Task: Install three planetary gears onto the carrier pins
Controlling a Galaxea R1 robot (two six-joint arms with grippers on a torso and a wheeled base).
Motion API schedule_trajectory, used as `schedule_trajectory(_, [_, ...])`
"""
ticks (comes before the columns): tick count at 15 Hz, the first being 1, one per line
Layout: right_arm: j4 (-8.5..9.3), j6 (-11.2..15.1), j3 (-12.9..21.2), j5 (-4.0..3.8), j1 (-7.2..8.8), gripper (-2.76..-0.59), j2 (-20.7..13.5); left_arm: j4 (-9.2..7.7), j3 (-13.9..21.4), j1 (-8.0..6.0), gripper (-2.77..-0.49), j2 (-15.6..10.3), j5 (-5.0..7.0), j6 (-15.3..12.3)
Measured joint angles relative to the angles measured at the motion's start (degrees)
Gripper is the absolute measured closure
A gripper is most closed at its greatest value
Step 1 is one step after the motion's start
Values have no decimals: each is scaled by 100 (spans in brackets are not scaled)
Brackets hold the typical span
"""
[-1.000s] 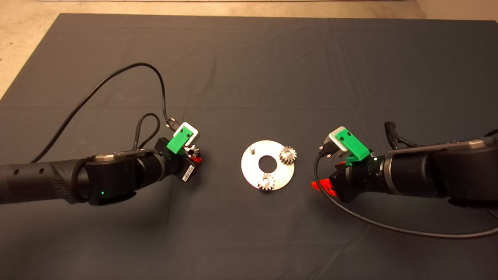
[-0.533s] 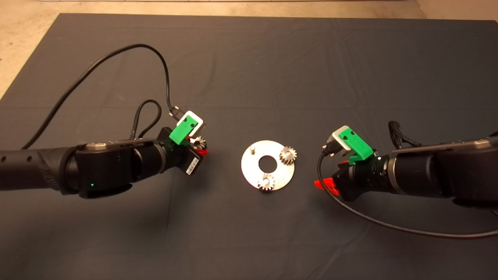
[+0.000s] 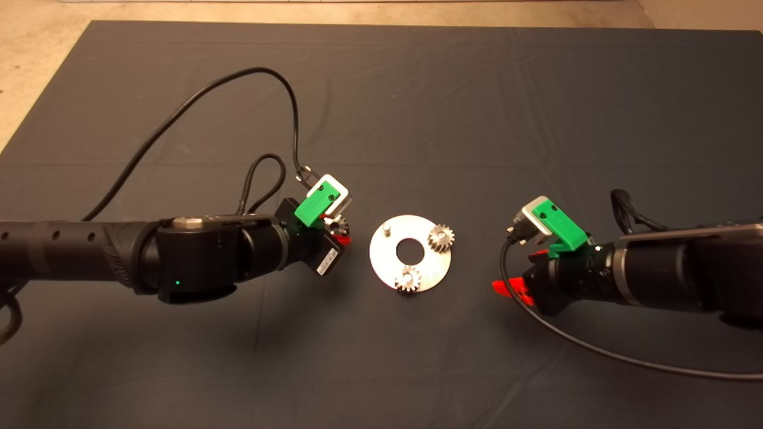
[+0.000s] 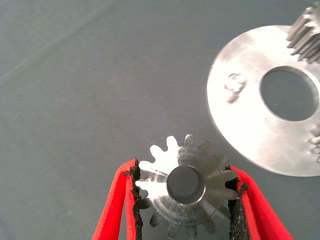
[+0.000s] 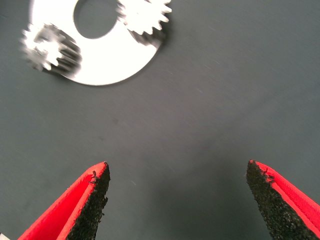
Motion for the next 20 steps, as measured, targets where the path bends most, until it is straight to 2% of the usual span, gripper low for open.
schedule_trajectory(1, [6, -2, 66, -25, 15, -202, -131, -22, -26, -2, -77, 46, 12, 0])
schedule_trajectory(4, [9, -13, 100, -20, 31, -202, -312, -252, -201, -101, -77, 241, 52, 2])
schedule_trajectory(8, [88, -40, 100, -17, 30, -202, -342, -300, -363, -110, -76, 341, 80, 4])
schedule_trajectory(11, [349, -41, 100, -20, 30, -202, -362, -352, -392, -112, -76, 367, 80, 6])
schedule_trajectory(14, [822, -57, 100, -13, 30, -202, -359, -460, -430, -110, -76, 431, 76, 15])
schedule_trajectory(15, [916, -60, 100, -13, 30, -202, -360, -466, -479, -112, -76, 438, 78, 26])
schedule_trajectory(17, [951, -62, 109, -11, 32, -202, -359, -540, -526, -134, -76, 495, 87, 26])
schedule_trajectory(19, [983, -73, 115, 2, 41, -202, -359, -781, -525, -292, -76, 579, 87, 30])
schedule_trajectory(20, [1003, -73, 117, 0, 67, -202, -359, -798, -525, -395, -76, 619, 83, 33])
